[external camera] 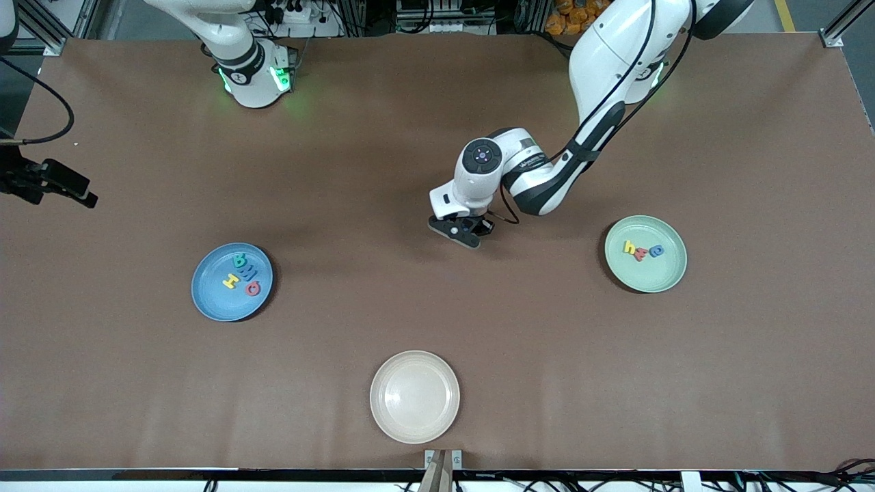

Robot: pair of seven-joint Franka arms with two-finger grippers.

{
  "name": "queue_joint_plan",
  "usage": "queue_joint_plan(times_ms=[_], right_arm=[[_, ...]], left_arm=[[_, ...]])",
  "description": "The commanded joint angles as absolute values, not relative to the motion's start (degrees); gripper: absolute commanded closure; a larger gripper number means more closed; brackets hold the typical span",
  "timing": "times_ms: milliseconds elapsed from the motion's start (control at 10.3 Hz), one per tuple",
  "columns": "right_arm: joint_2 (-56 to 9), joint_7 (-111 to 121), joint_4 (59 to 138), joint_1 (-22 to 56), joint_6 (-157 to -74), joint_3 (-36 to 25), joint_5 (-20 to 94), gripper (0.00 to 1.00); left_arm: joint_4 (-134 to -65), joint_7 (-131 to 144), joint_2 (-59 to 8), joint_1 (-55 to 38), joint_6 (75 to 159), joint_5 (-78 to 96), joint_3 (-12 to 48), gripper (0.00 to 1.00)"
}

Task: Sort uppercase to blue plate, lowercase to green plate
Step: 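Release the R on the blue plate while the left gripper grasps the m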

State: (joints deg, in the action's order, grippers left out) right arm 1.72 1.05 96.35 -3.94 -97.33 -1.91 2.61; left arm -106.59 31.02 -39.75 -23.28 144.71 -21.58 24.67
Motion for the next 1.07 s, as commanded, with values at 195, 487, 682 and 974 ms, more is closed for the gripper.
queue_joint_plan(times_ms=[195, 487, 682, 974], right_arm=[[0.79, 1.67, 93.69, -0.36, -94.83, -3.87, 1.76, 0.0], [0.79, 1.58, 93.43, 0.17, -94.83, -3.87, 1.93, 0.0], [0.79, 1.58, 93.25, 0.17, -94.83, -3.87, 1.93, 0.0], [0.79, 1.4, 92.72, 0.26, -94.75, -3.6, 2.2, 0.0]], left_arm=[[-106.7, 30.76, -38.76, -22.41, 143.44, -23.12, 25.05, 0.9], [-107.05, 28.58, -34.91, -18.04, 136.71, -22.33, 25.14, 1.0], [-107.05, 19.83, -31.22, -13.39, 127.57, -18.57, 25.22, 1.0], [-107.14, -1.17, -27.78, -4.34, 115.53, -17.23, 24.08, 1.0]])
